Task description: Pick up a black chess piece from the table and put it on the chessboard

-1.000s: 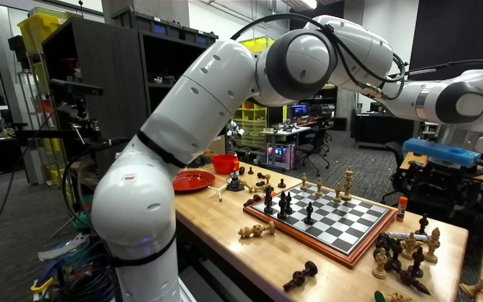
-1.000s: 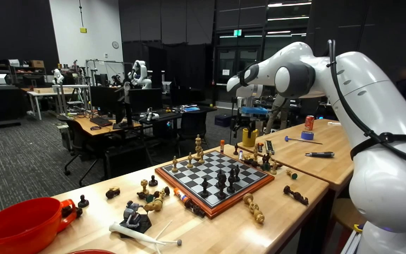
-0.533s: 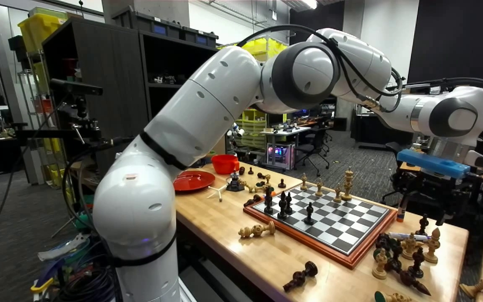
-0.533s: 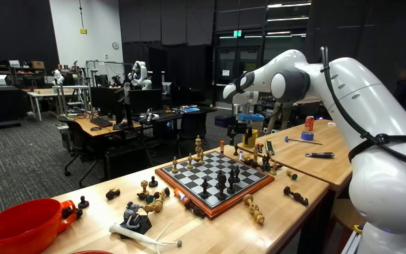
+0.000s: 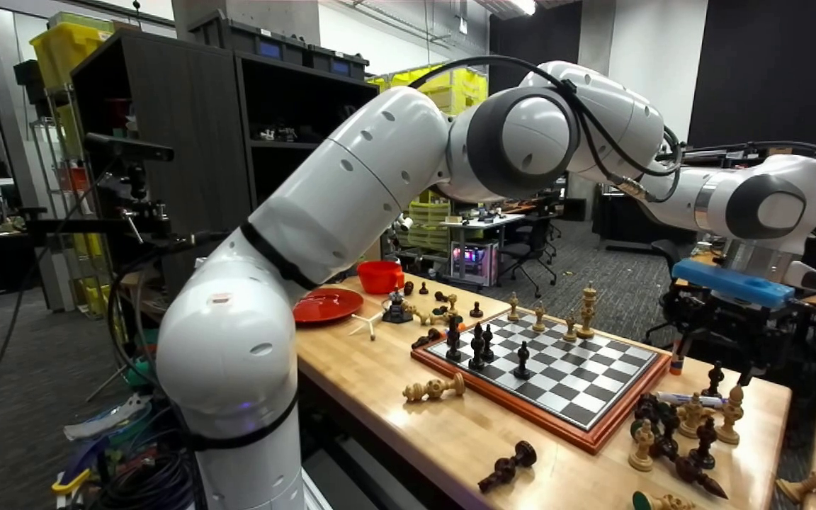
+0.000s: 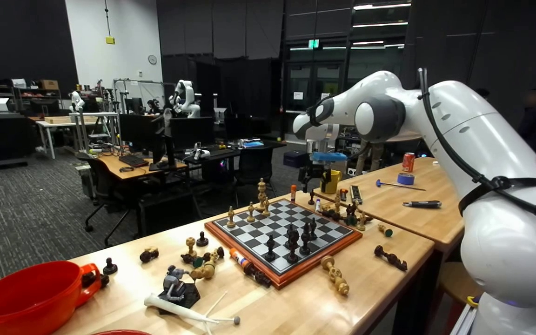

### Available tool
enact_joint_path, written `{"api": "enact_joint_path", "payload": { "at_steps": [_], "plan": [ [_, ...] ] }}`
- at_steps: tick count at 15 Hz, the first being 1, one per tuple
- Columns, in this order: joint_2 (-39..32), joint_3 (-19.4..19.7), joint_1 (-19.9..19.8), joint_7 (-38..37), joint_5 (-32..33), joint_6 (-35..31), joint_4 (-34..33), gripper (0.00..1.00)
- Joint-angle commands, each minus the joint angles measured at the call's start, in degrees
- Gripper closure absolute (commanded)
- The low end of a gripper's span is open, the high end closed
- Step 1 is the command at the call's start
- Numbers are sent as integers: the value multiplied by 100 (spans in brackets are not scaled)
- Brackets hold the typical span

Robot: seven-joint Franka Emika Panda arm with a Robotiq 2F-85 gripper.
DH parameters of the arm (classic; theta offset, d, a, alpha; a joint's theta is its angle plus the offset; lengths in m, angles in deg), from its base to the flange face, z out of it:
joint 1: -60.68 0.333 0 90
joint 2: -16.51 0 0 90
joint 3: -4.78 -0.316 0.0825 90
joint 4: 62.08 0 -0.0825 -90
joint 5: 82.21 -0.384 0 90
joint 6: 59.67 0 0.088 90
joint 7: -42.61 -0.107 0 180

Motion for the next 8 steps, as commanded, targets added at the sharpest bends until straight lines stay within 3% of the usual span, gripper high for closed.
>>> {"api": "enact_joint_path", "payload": {
  "at_steps": [1, 7, 8],
  "plan": [
    [-155, 1, -34, 9, -1, 36, -259, 0],
    [-359, 0, -56, -4, -4, 67, -561, 0],
    [-388, 1, -53, -4, 1, 80, -605, 5]
  ]
}}
